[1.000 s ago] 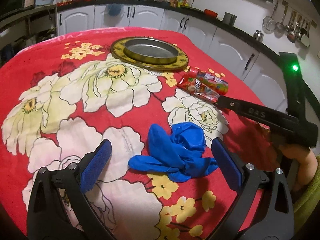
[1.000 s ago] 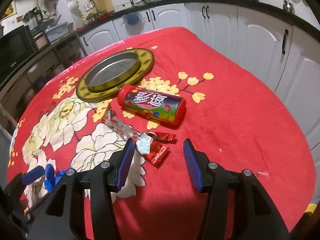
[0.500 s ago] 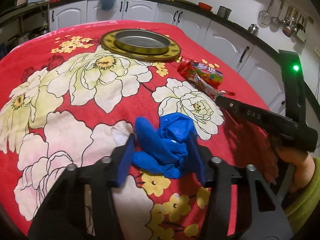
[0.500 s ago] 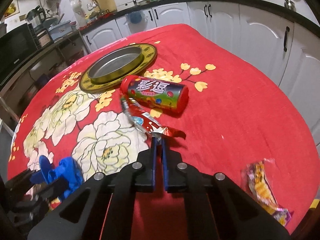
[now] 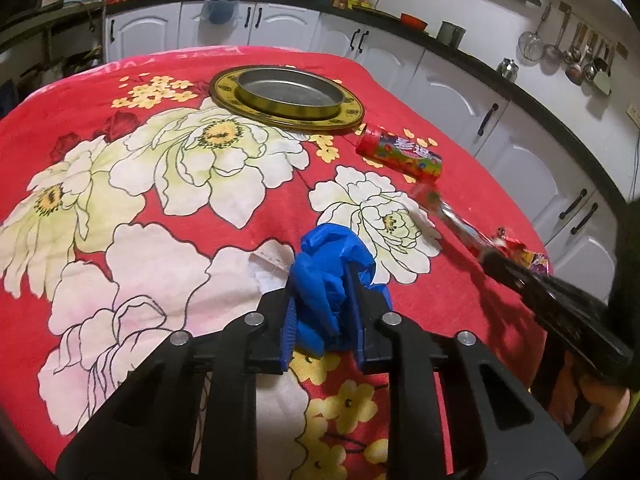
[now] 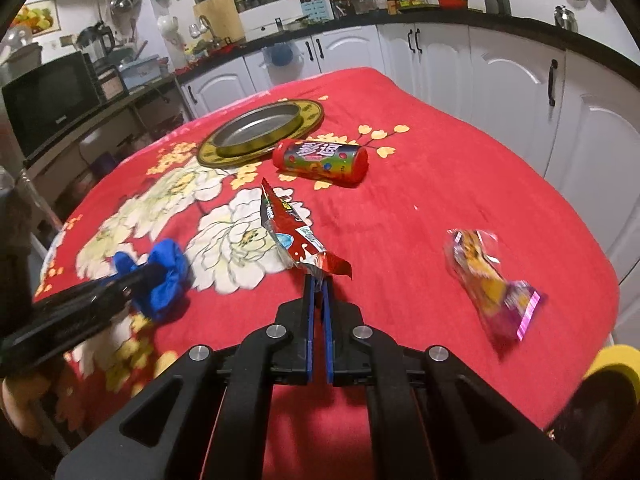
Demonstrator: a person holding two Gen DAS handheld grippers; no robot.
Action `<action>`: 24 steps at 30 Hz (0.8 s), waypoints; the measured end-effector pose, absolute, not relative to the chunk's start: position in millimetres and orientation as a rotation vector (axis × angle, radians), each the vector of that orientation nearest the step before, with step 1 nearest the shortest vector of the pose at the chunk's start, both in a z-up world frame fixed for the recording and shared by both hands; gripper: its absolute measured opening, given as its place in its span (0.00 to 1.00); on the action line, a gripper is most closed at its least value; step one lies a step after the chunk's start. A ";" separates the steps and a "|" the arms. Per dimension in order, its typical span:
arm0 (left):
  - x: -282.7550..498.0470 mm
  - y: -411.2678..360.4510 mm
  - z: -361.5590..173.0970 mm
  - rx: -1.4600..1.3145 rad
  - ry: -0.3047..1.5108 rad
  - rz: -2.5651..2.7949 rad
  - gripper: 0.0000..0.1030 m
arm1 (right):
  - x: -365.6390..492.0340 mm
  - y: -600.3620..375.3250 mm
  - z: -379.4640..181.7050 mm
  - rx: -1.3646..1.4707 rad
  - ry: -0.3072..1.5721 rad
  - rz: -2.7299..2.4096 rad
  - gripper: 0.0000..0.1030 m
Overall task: Collect trash
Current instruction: 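Grasp the blue glove with the left tool while the right tool grasps the red wrapper, then carry the blue glove and red wrapper over the yellow bin with both tools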
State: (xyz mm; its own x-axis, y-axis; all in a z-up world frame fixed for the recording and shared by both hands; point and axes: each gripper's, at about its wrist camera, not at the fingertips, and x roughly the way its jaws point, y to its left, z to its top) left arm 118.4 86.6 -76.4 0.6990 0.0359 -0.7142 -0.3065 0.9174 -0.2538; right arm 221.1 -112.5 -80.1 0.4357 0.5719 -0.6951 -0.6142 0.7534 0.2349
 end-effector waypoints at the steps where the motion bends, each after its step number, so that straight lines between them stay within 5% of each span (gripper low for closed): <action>1: 116.9 86.9 -74.7 -0.375 0.775 0.197 0.14 | 217.9 -116.0 -77.8 -0.052 0.840 0.740 0.04; 6: 105.7 83.6 -57.5 -0.362 0.737 0.207 0.11 | 203.1 -134.7 -63.9 -0.026 0.809 0.744 0.04; 9: 97.3 82.4 -46.8 -0.355 0.711 0.209 0.02 | 195.8 -144.9 -53.9 -0.008 0.788 0.744 0.04; 24: 88.0 47.8 -32.9 -0.297 0.709 0.109 0.01 | 175.9 -190.2 -17.8 0.042 0.688 0.698 0.04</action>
State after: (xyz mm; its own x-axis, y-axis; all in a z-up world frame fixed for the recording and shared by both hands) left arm 88.0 47.8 -32.9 0.7554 -0.0018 -0.6552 -0.1982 0.9525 -0.2312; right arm 175.9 -190.2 -17.8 0.5573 0.6046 -0.5691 -0.5782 0.7745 0.2566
